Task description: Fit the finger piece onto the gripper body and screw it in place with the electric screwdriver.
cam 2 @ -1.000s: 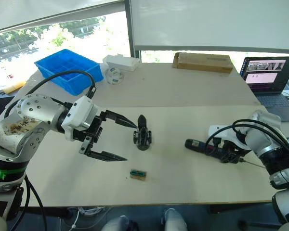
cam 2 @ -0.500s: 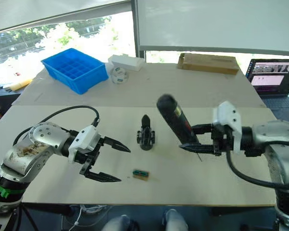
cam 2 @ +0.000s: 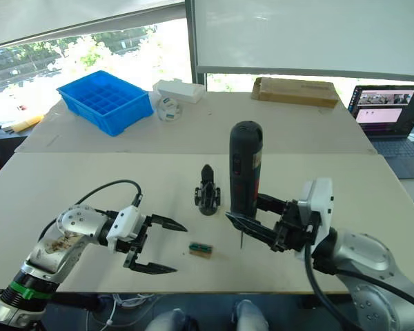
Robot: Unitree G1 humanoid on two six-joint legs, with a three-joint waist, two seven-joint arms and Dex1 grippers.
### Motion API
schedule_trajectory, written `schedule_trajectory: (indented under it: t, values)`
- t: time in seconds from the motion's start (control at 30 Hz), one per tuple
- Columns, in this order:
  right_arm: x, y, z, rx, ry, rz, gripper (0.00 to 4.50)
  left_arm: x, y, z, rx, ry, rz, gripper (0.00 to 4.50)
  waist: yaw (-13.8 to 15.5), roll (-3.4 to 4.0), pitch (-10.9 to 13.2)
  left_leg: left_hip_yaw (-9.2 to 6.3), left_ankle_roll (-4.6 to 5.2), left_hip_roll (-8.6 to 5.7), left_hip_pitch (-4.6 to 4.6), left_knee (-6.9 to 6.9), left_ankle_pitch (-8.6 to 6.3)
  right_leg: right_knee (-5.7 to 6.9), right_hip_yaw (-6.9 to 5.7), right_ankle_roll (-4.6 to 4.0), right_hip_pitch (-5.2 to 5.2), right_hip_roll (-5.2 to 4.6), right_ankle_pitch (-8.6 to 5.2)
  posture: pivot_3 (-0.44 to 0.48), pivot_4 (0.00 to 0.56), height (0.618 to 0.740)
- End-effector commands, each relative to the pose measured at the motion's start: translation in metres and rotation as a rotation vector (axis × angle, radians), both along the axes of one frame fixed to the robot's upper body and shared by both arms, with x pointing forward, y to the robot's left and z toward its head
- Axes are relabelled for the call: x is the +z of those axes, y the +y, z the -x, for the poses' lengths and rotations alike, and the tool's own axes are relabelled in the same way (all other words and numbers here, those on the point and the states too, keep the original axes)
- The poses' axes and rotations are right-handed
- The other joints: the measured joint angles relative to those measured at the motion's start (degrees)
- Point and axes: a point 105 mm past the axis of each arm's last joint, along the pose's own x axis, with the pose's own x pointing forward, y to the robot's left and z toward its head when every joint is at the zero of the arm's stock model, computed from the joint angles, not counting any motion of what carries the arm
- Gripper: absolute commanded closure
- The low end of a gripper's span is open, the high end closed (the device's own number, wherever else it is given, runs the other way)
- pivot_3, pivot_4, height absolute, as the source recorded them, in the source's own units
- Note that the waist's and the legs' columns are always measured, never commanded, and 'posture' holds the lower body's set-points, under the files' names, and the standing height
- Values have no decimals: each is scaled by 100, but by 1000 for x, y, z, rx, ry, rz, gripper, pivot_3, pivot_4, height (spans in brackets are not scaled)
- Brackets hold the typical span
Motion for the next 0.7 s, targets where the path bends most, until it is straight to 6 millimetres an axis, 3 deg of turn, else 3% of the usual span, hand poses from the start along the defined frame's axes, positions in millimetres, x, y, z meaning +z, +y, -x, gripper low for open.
schedule_trajectory:
  t: [0.03,0.7]
  values:
    - [10,11,9,47,-114,-20,2576,1,-4,-5,3,-63,20,0,5,0,0,0,0,0,-2,0,0,0,-2,-1,0,1,0,0,150,738]
    - [4,49,10,270,-123,-87,2576,-27,-17,-21,54,-62,30,0,5,-2,-1,-2,4,1,-4,1,-2,-3,-6,-2,1,0,1,0,150,738]
